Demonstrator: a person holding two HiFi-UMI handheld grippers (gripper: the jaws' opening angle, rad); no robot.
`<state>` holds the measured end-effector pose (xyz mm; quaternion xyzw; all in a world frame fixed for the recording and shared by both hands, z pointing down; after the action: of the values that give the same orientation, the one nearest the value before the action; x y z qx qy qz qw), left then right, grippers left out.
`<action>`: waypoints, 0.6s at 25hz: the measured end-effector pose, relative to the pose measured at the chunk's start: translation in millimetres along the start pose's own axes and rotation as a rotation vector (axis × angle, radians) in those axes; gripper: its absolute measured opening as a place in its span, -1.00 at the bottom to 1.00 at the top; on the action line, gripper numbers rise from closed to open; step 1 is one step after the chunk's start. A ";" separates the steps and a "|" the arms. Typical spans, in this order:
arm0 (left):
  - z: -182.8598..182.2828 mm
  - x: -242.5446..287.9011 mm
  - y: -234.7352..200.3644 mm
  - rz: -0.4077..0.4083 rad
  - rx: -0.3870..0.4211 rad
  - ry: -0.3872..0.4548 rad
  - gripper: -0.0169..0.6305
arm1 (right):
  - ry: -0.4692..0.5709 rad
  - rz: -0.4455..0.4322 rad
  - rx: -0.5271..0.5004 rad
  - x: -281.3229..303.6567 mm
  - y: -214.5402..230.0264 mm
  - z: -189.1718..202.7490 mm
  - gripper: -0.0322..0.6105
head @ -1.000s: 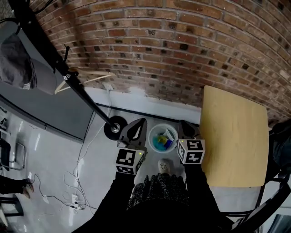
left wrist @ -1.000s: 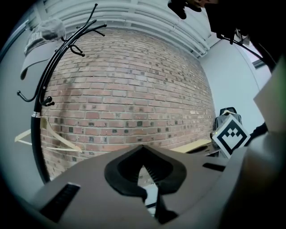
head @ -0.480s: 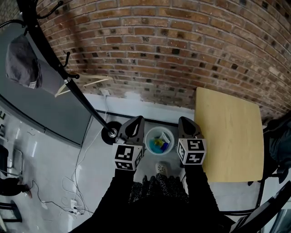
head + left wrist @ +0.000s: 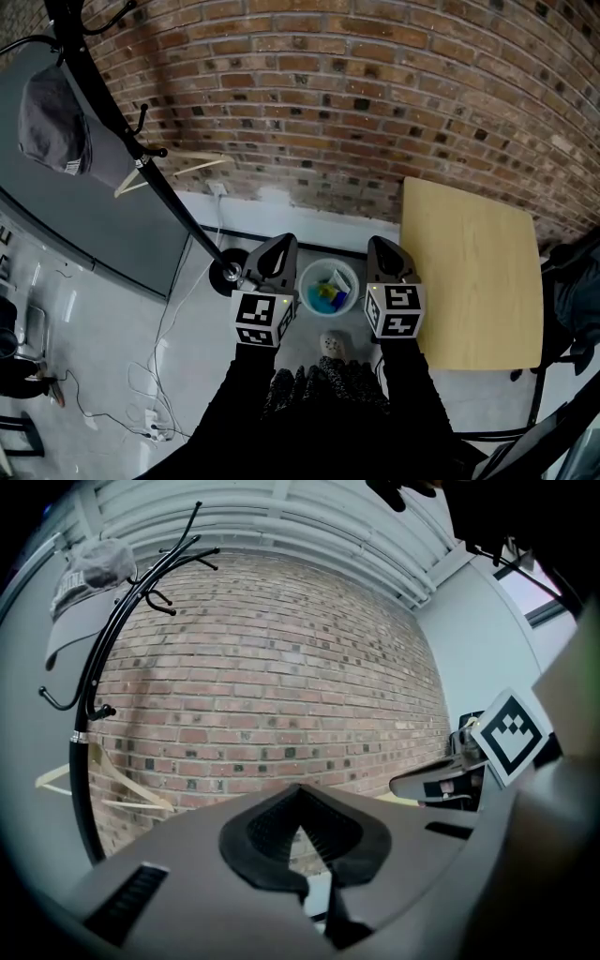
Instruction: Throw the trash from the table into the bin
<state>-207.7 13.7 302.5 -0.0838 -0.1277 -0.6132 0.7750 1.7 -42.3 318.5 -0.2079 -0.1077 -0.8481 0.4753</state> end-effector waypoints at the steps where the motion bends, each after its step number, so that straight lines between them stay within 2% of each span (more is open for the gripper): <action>1: -0.2 -0.7 0.0 -0.001 0.000 0.000 -0.93 | 0.002 0.000 0.000 -0.9 -0.1 -0.5 -0.87; 15: -0.5 -3.9 2.8 -0.002 0.011 0.001 -0.93 | 0.008 0.010 0.010 -4.9 4.7 1.0 -0.87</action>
<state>-205.8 17.8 300.9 -0.0790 -0.1310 -0.6133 0.7749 8.2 -40.6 317.1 -0.2028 -0.1090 -0.8459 0.4812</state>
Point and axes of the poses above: the fingertips, and each gripper's own axes: x forward along the fingers, y to its right, z out of its underside, the point moved 8 cm from there along -x, backward along the fingers, and after that the axes turned 12 degrees about -y, right-handed, at the moved point
